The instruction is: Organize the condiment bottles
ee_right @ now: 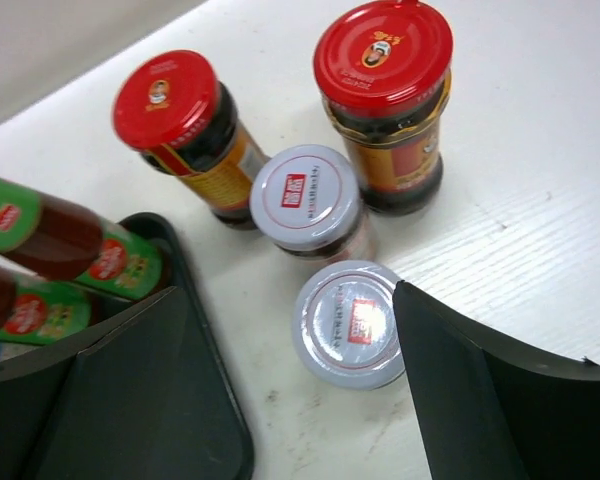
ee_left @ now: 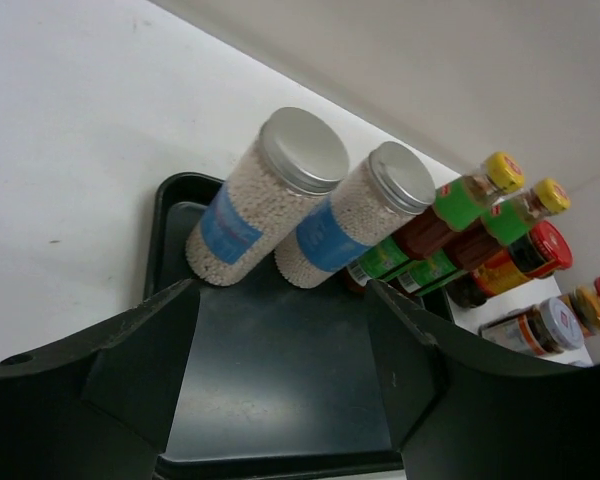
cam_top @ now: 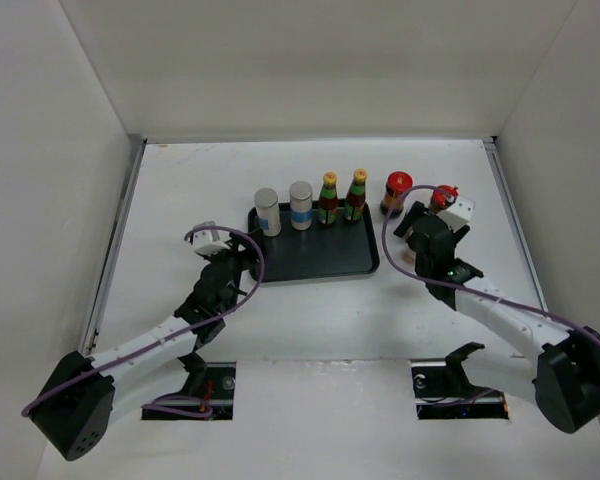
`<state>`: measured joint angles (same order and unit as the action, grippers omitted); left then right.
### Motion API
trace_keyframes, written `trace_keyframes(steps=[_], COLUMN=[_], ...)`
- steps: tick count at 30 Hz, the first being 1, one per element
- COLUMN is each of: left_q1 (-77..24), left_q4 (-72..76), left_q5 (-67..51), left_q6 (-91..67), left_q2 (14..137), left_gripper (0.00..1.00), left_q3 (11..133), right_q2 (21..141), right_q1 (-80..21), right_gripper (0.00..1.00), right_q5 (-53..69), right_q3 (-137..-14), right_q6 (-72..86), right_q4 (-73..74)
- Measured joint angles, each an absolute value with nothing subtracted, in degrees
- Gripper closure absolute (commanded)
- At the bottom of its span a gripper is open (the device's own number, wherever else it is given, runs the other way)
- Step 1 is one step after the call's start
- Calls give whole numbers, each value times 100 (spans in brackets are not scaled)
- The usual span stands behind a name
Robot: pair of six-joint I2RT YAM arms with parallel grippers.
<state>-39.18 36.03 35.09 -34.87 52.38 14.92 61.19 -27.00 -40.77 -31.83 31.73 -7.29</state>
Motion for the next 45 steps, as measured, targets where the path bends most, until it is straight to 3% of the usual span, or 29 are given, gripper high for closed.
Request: trace_keyframes(steps=[11, 17, 20, 31, 45], left_q1=[-3446, -3382, -3332, -2805, -1900], left_q4=[3548, 3542, 3542, 3540, 3304], left_q5=[3326, 3251, 3232, 3192, 2864], left_q6=[-3959, -4049, -4066, -4235, -5155], left_q2=[5046, 5041, 5039, 4971, 4919], left_gripper=[32, 31, 31, 30, 27], left_q3=[1173, 1131, 1120, 993, 607], right_q2=[7306, 7494, 7472, 6737, 10250], right_q1=[-2510, -2510, -2550, -4379, -5865], right_gripper=[12, 43, 48, 47, 47], right_q5=[-4066, -4064, -4071, -4322, -3133], right_q3=[-3564, -3564, -3557, -3913, -6582], right_q6=[3179, 3173, 3129, 2687, 2198], right_q4=[27, 80, 67, 239, -967])
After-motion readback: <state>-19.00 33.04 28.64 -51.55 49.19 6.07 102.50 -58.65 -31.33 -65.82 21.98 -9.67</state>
